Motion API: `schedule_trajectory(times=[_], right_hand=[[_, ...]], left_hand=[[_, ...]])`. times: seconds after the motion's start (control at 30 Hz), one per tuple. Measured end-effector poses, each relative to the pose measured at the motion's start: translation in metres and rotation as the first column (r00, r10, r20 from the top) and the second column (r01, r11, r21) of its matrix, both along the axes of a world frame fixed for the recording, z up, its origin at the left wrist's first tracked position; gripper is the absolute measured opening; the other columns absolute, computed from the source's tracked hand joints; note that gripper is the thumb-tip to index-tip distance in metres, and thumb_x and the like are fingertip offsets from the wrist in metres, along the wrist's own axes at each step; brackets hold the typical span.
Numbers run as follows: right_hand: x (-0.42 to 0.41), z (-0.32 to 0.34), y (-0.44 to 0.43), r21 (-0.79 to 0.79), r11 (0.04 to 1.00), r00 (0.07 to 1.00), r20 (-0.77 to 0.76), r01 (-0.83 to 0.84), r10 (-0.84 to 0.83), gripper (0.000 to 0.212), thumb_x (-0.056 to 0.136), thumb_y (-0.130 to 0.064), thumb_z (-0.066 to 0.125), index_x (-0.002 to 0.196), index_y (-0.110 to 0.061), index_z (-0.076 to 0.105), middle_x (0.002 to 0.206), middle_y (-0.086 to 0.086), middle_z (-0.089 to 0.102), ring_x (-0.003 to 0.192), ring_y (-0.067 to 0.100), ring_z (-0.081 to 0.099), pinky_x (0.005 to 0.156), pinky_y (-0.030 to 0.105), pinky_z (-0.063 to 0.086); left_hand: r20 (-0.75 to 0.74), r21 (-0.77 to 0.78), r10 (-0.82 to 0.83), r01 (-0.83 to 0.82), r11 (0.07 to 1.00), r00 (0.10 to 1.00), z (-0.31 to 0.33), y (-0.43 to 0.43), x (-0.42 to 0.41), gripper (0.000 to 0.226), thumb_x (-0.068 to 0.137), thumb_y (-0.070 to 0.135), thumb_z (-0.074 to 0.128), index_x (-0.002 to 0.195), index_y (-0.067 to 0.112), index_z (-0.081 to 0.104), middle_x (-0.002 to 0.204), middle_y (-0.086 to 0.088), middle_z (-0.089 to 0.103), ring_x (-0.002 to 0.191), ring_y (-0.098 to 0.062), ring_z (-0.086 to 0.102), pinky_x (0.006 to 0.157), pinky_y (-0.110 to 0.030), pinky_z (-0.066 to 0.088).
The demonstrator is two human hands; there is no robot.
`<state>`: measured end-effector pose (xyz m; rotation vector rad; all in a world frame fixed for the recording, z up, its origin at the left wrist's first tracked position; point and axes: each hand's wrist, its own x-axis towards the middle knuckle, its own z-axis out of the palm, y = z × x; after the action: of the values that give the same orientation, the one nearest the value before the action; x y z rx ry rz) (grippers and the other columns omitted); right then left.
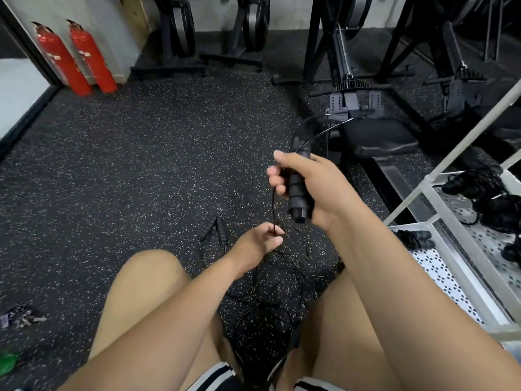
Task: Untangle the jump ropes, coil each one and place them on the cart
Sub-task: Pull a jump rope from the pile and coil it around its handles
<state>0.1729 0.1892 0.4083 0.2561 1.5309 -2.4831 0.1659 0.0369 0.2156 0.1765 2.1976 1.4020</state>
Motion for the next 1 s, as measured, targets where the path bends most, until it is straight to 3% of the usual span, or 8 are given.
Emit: schedule_trajectory(times=[0.13,0.27,0.43,0.53,0.7,0.83,0.93,1.0], right_hand=[[-0.013,0.014,0.008,-0.096,0.994,0.998,-0.031,0.054,-0.057,0.013,0.101,-0.011,0.073,0.106,-0.004,0.063,0.089,0.013,0.073,0.068,0.014,0.067,0.057,0.02,0.055],[-0.023,-0.001,0.015,-0.127,0.982,0.989,-0.04,0.138,-0.144,0.028,0.097,-0.008,0.079,0.118,0.002,0.064,0.103,0.017,0.076,0.08,0.017,0.073,0.065,0.021,0.059],[-0.022,-0.058,0.019,0.034,0.996,0.995,0.041,0.085,-0.086,0.029,0.094,0.005,0.077,0.116,-0.004,0.059,0.122,0.018,0.074,0.1,0.029,0.078,0.078,0.032,0.063],[-0.013,-0.103,0.022,0.257,0.966,0.986,0.157,0.011,-0.053,0.042,0.091,0.012,0.074,0.127,-0.004,0.06,0.129,0.018,0.073,0.089,0.025,0.078,0.078,0.036,0.064],[0.004,-0.152,0.011,0.423,0.887,0.957,0.282,-0.187,0.067,0.041,0.094,0.013,0.065,0.129,-0.006,0.054,0.12,0.023,0.073,0.075,0.025,0.076,0.063,0.038,0.057],[0.006,-0.17,-0.001,0.539,0.791,0.95,0.265,-0.29,0.167,0.031,0.093,0.002,0.072,0.119,-0.009,0.06,0.111,0.019,0.076,0.088,0.035,0.081,0.081,0.05,0.062],[0.007,-0.174,-0.004,0.803,0.558,0.978,0.161,-0.209,0.134,0.023,0.088,-0.019,0.081,0.102,-0.02,0.063,0.098,0.004,0.073,0.092,0.028,0.073,0.087,0.048,0.062],[0.009,-0.168,-0.005,0.843,0.517,0.989,0.118,-0.15,0.094,0.022,0.087,-0.023,0.081,0.097,-0.02,0.061,0.094,0.002,0.071,0.089,0.025,0.069,0.084,0.044,0.058]], left_hand=[[-0.137,-0.231,-0.115,0.081,0.97,0.984,-0.002,-0.002,-0.001,0.019,0.11,0.042,0.053,0.117,0.039,0.071,0.116,0.006,0.078,0.107,-0.02,0.071,0.101,-0.044,0.056],[-0.144,-0.208,-0.013,-0.017,0.978,0.989,-0.002,-0.005,-0.003,0.025,0.113,0.042,0.05,0.113,0.039,0.075,0.124,0.016,0.076,0.113,-0.011,0.068,0.102,-0.037,0.054],[-0.232,-0.12,0.159,-0.191,0.974,0.96,0.002,-0.004,-0.007,0.023,0.11,0.042,0.057,0.115,0.027,0.075,0.099,0.005,0.078,0.083,-0.022,0.07,0.075,-0.033,0.053],[-0.244,-0.07,0.197,-0.22,0.973,0.949,0.01,-0.01,-0.01,0.019,0.11,0.044,0.054,0.109,0.036,0.072,0.097,0.008,0.078,0.09,-0.022,0.073,0.086,-0.043,0.061],[-0.268,0.001,0.211,-0.219,0.976,0.94,0.028,-0.015,-0.006,0.021,0.11,0.034,0.057,0.104,0.037,0.076,0.096,0.021,0.079,0.093,-0.003,0.074,0.088,-0.037,0.058],[-0.252,0.084,0.264,-0.251,0.964,0.931,0.032,-0.013,-0.005,0.019,0.107,0.032,0.063,0.098,0.034,0.08,0.091,0.014,0.08,0.088,-0.01,0.074,0.087,-0.04,0.06],[-0.256,0.132,0.326,-0.302,0.944,0.91,0.03,-0.014,-0.006,0.02,0.105,0.036,0.064,0.093,0.032,0.079,0.09,0.011,0.08,0.087,-0.01,0.076,0.087,-0.044,0.061],[-0.236,0.166,0.387,-0.355,0.92,0.892,0.03,-0.015,-0.007,0.022,0.107,0.041,0.061,0.096,0.032,0.078,0.092,0.01,0.081,0.087,-0.01,0.077,0.085,-0.044,0.06]])
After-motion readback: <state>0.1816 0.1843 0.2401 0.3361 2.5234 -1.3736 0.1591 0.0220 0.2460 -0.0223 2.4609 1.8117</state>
